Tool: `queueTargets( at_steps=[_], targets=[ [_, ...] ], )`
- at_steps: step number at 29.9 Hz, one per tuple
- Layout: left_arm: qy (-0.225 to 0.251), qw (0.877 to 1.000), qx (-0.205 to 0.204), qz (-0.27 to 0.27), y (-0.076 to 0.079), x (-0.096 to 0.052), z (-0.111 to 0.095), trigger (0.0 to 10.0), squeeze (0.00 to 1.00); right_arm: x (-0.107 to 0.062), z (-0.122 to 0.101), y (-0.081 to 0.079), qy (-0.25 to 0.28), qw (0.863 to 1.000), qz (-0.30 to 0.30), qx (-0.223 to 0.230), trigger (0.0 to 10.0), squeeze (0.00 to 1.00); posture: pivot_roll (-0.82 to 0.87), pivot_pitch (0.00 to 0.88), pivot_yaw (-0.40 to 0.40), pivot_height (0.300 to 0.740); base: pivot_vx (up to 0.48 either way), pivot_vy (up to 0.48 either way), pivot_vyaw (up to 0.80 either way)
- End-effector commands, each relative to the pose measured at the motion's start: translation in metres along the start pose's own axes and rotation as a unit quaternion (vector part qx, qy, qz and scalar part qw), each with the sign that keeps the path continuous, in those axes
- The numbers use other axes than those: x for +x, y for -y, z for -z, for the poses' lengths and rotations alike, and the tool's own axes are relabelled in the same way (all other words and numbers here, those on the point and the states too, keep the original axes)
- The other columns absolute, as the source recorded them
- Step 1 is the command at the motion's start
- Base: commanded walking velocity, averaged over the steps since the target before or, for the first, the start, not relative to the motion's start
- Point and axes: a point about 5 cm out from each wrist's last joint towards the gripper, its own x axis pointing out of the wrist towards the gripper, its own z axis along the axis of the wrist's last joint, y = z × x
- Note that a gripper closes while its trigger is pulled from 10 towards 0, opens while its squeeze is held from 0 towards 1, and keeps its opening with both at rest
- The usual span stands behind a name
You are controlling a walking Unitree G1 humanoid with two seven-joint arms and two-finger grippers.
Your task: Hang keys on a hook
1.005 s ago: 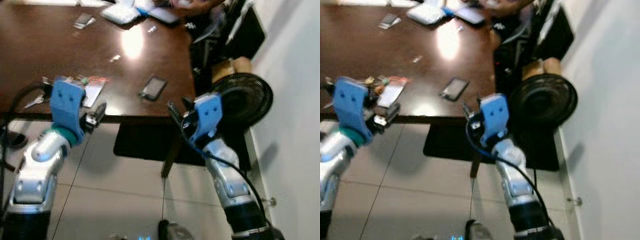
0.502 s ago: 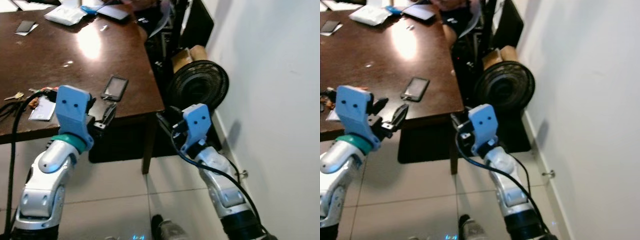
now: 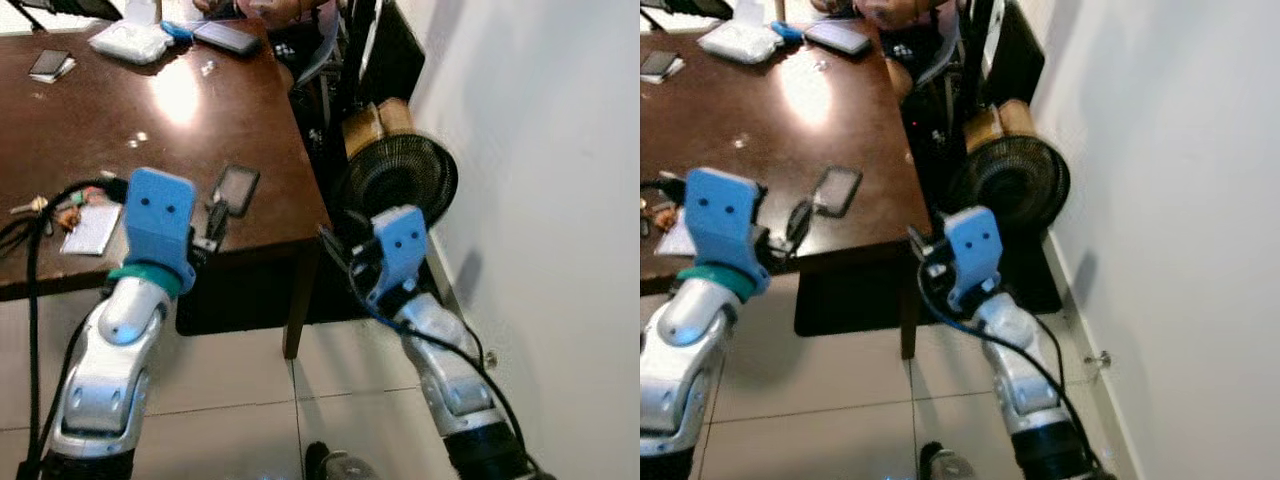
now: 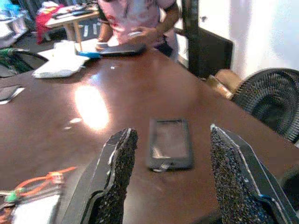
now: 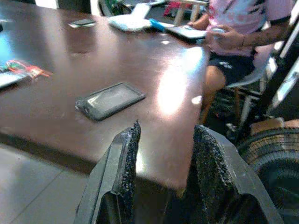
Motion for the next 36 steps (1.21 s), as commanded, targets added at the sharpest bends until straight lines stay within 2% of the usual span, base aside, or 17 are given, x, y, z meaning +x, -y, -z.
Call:
queueTargets(
  at_steps=[1, 15, 20, 23, 26, 27, 29, 33, 35, 36],
  targets=[
    [-0.012, 1.000, 0.004, -0.009, -0.004, -0.002, 0.005, 10.0, 0.00, 0.000, 0.000, -0.008, 0.003, 1.000, -0.013, 0.008, 10.0, 0.00, 0.13, 0.128, 0.042, 0.740, 0.472, 0.000, 0.00],
    [-0.021, 1.000, 0.010, -0.015, -0.002, -0.002, 0.007, 10.0, 0.00, 0.000, 0.000, -0.007, 0.005, 1.000, -0.012, 0.009, 10.0, 0.00, 0.13, 0.130, 0.046, 0.740, 0.436, 0.000, 0.00],
    [-0.034, 0.999, 0.010, 0.001, 0.001, -0.002, 0.010, 10.0, 0.00, 0.000, 0.000, -0.008, 0.004, 1.000, -0.012, 0.009, 10.0, 0.00, 0.13, 0.130, 0.048, 0.740, 0.000, 0.000, 0.00],
    [-0.042, 0.997, 0.027, 0.060, 0.010, -0.005, 0.012, 10.0, 0.00, 0.000, 0.000, -0.008, 0.003, 1.000, -0.013, 0.008, 10.0, 0.00, 0.13, 0.128, 0.049, 0.740, 0.000, 0.000, 0.00],
    [-0.047, 0.995, 0.027, 0.083, 0.013, -0.006, 0.014, 10.0, 0.00, 0.000, 0.000, -0.008, 0.004, 1.000, -0.013, 0.007, 10.0, 0.00, 0.13, 0.126, 0.050, 0.740, 0.000, 0.000, 0.00],
    [-0.060, 0.991, 0.038, 0.115, 0.016, -0.006, 0.018, 10.0, 0.00, 0.001, 0.000, -0.007, 0.004, 1.000, -0.012, 0.006, 10.0, 0.00, 0.13, 0.125, 0.051, 0.740, 0.000, 0.000, 0.00],
    [-0.073, 0.987, 0.057, 0.128, 0.015, -0.004, 0.022, 10.0, 0.00, 0.001, 0.000, -0.007, 0.005, 1.000, -0.011, 0.005, 10.0, 0.00, 0.13, 0.124, 0.053, 0.740, 0.000, 0.000, 0.00],
    [-0.083, 0.987, 0.056, 0.128, 0.012, -0.002, 0.023, 10.0, 0.00, 0.001, 0.000, -0.006, 0.006, 1.000, -0.010, 0.005, 10.0, 0.00, 0.13, 0.122, 0.055, 0.740, 0.000, 0.000, 0.00],
    [-0.100, 0.984, 0.018, 0.149, 0.012, -0.003, 0.025, 10.0, 0.00, 0.001, 0.000, -0.006, 0.007, 1.000, -0.009, -0.011, 10.0, 0.00, 0.13, 0.122, 0.056, 0.740, 0.000, 0.000, 0.00],
    [-0.100, 0.984, 0.018, 0.149, 0.012, -0.003, 0.025, 10.0, 0.00, 0.001, 0.000, -0.006, 0.007, 1.000, -0.009, -0.011, 10.0, 0.00, 0.13, 0.122, 0.056, 0.740, 0.000, 0.000, 0.00]
  ],
)
